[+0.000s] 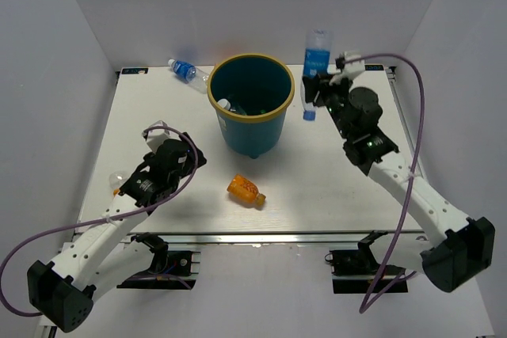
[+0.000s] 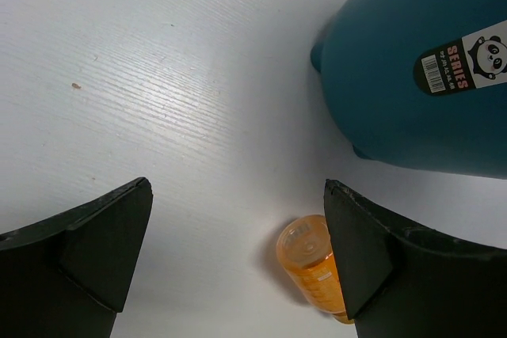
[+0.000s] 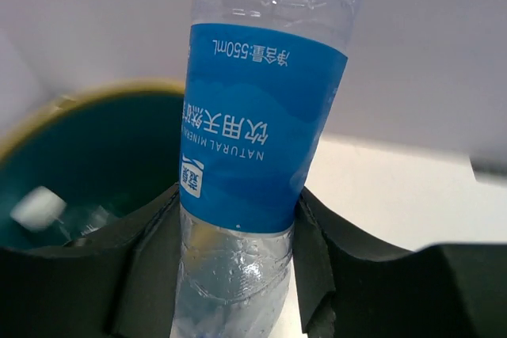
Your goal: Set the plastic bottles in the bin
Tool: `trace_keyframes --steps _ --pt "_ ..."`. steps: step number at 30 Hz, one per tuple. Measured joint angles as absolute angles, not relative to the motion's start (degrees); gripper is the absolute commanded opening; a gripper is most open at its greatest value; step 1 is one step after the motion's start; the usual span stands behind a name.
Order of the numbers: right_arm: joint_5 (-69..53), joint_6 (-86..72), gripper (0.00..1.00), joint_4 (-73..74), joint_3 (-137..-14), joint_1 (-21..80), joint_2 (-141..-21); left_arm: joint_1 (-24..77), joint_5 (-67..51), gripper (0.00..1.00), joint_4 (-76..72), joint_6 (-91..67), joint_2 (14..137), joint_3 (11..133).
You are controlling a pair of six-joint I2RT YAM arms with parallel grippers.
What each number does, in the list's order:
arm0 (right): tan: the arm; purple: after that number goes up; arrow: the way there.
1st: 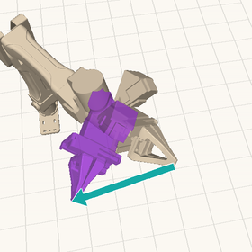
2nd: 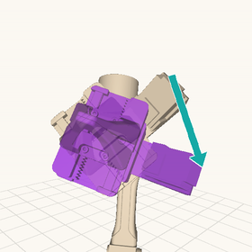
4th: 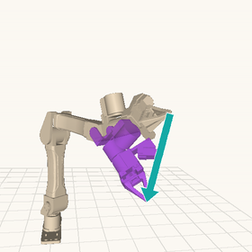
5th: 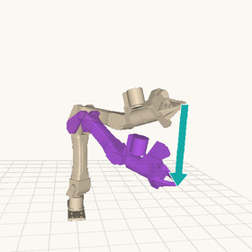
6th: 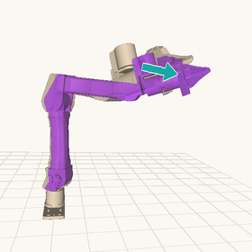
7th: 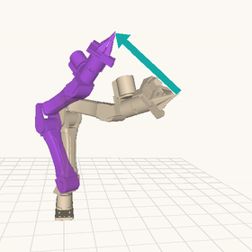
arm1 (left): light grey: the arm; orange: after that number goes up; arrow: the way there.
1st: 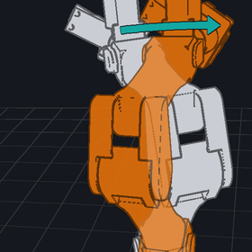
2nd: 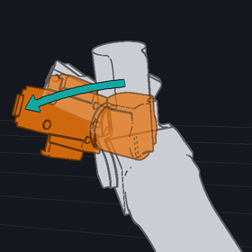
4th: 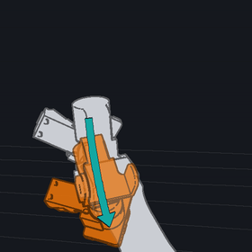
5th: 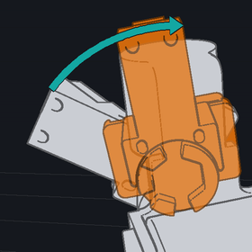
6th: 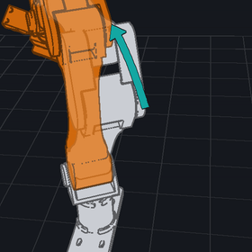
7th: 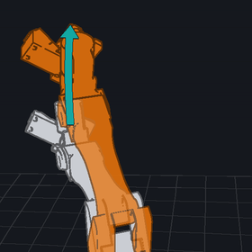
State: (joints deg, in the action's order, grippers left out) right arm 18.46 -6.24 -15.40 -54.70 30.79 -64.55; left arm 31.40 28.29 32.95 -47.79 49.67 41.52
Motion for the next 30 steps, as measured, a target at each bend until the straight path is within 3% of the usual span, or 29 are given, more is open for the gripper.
trace_keyframes --steps 6,11,17,25,30 --pt "3.90 1.67 0.59 -15.33 -75.59 32.14 -77.30 31.40 30.89 0.98 34.70 -47.37 48.64 42.15" --pt "-4.71 5.85 0.80 -12.38 -83.88 34.28 -87.57 31.38 31.62 0.98 36.34 -47.42 47.09 42.17" --pt "-6.96 9.04 0.89 -4.14 -87.64 36.95 -94.39 31.38 33.74 0.98 39.94 -48.40 46.74 43.53" --pt "-12.08 10.98 0.89 2.26 -91.55 39.66 -88.77 31.38 36.93 0.98 44.23 -50.33 46.09 44.10" --pt "-13.39 11.20 0.89 -0.03 -74.78 48.36 -73.08 31.38 38.61 0.98 46.22 -51.11 45.23 44.10"
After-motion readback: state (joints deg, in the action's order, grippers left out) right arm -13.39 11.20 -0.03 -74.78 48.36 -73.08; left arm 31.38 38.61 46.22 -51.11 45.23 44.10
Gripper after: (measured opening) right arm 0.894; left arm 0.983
